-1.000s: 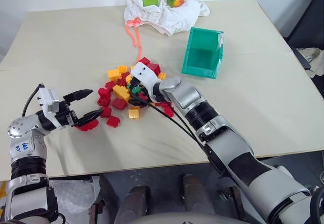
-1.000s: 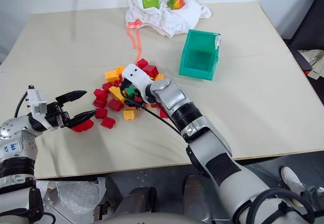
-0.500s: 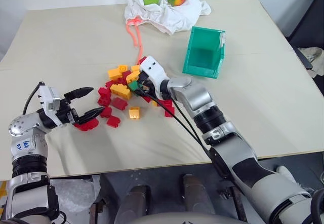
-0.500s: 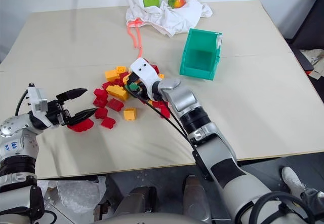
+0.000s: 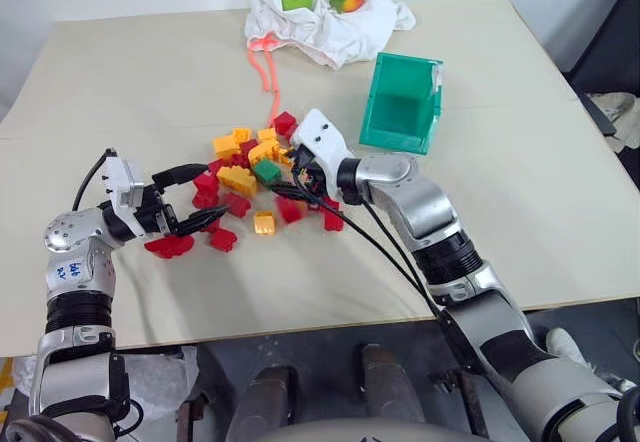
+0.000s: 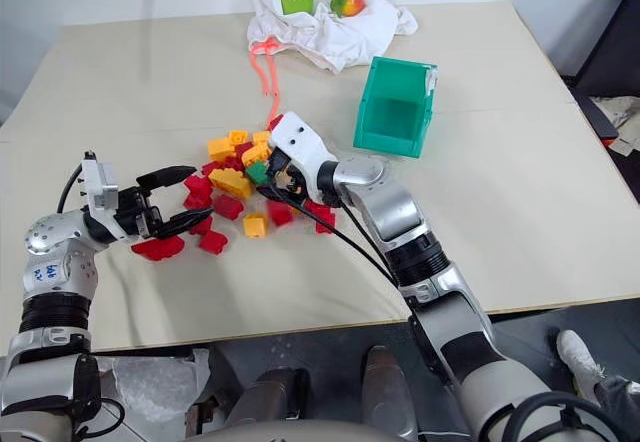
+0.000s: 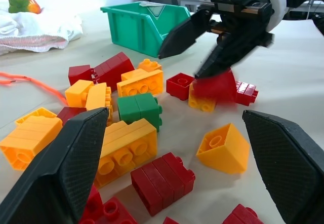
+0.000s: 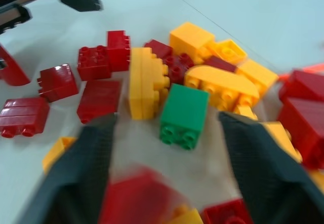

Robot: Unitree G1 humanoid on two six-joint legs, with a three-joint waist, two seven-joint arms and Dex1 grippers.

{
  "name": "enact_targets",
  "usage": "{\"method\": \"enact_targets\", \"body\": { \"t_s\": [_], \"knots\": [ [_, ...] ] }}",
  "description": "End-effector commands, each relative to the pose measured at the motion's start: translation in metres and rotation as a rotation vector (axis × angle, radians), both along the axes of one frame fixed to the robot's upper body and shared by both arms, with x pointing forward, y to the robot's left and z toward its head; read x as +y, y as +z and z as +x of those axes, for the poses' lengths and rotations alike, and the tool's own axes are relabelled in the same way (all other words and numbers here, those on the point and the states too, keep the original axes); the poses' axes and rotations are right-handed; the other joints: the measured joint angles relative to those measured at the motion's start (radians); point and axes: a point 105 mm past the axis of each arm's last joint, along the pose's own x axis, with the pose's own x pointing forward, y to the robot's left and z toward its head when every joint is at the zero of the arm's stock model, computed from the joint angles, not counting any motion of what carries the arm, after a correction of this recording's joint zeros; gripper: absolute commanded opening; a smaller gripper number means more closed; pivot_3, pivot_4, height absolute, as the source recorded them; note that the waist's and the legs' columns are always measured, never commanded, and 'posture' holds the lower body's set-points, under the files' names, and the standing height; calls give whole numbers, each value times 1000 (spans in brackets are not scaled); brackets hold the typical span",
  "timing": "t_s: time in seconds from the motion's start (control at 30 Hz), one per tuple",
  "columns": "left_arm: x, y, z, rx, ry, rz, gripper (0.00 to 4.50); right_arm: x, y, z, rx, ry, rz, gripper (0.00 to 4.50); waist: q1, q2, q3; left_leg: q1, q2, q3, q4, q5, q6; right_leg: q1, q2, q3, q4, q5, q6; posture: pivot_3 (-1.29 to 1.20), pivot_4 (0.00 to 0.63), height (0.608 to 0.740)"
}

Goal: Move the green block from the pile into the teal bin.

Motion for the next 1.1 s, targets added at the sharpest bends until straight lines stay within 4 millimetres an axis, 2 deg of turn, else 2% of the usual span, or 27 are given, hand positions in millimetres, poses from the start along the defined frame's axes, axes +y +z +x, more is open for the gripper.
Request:
{"method": "enact_targets", "body": {
  "t_s": [0.03, 0.4, 0.47, 0.6, 0.7, 0.77, 0.87, 1.0, 1.1],
  "knots": [
    [4, 7, -2, -34, 9, 9, 4500, 8, 6, 9, -30, -74, -33, 4047, 1, 0, 0, 0, 0, 0, 0, 0, 0, 0, 0, 0, 0, 0, 0, 0, 150, 740],
    [7, 6, -4, -34, 25, 9, 4500, 34, -34, 28, 120, -151, -164, 4047, -5, 0, 0, 1, 0, 0, 0, 0, 0, 0, 0, 1, 0, 0, 0, 0, 150, 740],
    [7, 6, -4, -36, 26, 7, 4500, 41, -36, 26, 130, -124, -150, 4047, -4, 0, 0, 1, 0, 0, 0, 0, 0, 0, 0, 1, 0, 0, 0, 0, 150, 740],
    [6, 7, -4, -40, 28, 5, 4500, 48, -25, 29, 144, -133, -66, 3208, -4, 0, 0, 1, 0, 0, 0, 0, 0, 1, 0, 1, 0, 0, 0, 0, 150, 740],
    [6, 7, -5, -42, 29, 4, 4500, 44, -12, 28, 128, -122, -28, 2152, -4, 0, 0, 1, 0, 0, 0, 0, 0, 1, 0, 1, 0, 0, 0, 0, 150, 740],
    [4, 6, -6, -40, 24, 5, 4500, 36, 4, 25, 99, -108, 11, 1503, -3, 0, 0, 1, 0, 0, 0, 0, 0, 1, 0, 1, 0, 0, 0, 0, 150, 740],
    [-3, 6, -7, -40, 5, 4, 4500, 23, 26, 15, 51, -84, 62, 1494, -1, 0, 0, -1, 0, -1, 0, 0, 0, -1, 0, 1, 0, 0, 0, 0, 150, 740],
    [-16, 7, -7, -43, -27, 7, 4500, 4, 45, -2, -3, -43, 96, 1494, 6, 0, 0, -2, 0, -1, -1, 0, 0, -2, 0, 1, 0, 0, 0, 0, 150, 740],
    [-32, 6, -7, -34, -65, 16, 4500, -21, 55, -12, -60, -46, 97, 1494, 12, 0, 0, -2, 0, 0, -1, 0, 0, -2, 0, 1, 0, 0, 0, 0, 150, 740]
  ]
}}
